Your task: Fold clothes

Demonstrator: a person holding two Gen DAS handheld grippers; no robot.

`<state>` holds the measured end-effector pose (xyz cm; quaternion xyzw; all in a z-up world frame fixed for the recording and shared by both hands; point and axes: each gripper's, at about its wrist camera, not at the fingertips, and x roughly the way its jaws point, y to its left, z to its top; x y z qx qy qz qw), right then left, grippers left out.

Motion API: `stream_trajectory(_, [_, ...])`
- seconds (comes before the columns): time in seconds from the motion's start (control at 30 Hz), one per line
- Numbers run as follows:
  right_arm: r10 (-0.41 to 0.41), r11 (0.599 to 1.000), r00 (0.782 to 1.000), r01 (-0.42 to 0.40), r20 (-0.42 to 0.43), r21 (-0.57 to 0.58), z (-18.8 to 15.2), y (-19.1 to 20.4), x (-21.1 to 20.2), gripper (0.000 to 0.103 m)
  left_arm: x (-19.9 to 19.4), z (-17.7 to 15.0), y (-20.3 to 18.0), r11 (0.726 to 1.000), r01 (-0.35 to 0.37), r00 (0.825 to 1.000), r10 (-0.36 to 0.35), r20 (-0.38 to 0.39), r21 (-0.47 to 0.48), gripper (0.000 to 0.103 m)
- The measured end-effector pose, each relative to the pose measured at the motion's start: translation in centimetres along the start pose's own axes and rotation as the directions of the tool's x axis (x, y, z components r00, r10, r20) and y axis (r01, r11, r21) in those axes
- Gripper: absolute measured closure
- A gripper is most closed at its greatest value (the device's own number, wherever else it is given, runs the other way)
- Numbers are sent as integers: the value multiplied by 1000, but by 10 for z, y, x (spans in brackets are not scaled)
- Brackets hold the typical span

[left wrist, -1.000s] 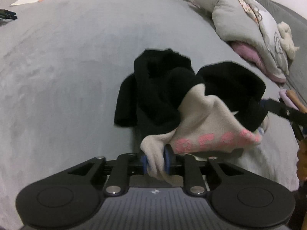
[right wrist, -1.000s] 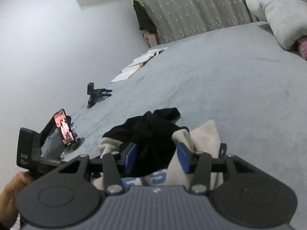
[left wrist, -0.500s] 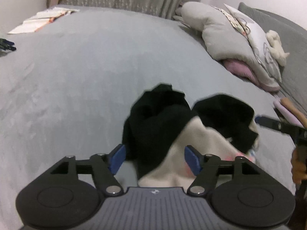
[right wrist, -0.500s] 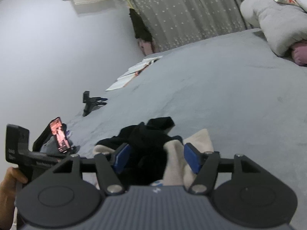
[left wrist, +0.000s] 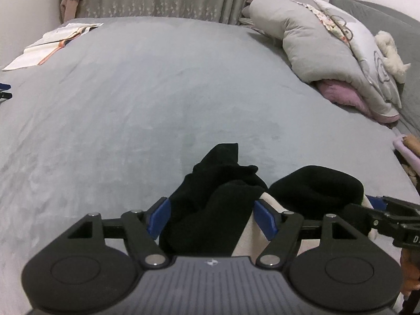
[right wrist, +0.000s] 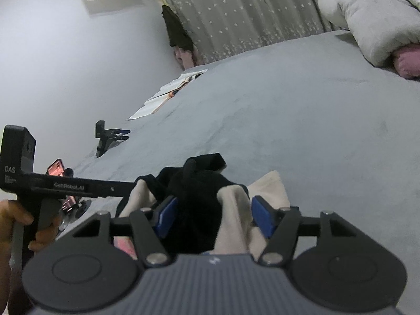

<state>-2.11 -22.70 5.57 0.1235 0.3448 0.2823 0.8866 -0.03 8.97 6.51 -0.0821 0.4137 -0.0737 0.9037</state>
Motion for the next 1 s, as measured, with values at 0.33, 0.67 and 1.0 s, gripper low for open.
stream_trajectory(0.33, [8, 999, 999, -10, 35, 35, 0, 1, 8, 42, 9, 14, 1, 1000, 7, 1000, -7, 16, 16, 31])
stream_trajectory(0.67, [-13, 999, 1000, 12, 22, 43, -6, -1, 22, 59, 52, -4, 33, 986, 95, 994, -102, -43, -135, 32])
stream_trajectory(1.0, [-59, 998, 978, 55, 199, 25, -2, 21, -17, 83, 13, -18, 35, 980, 6, 997, 9, 74, -199, 92])
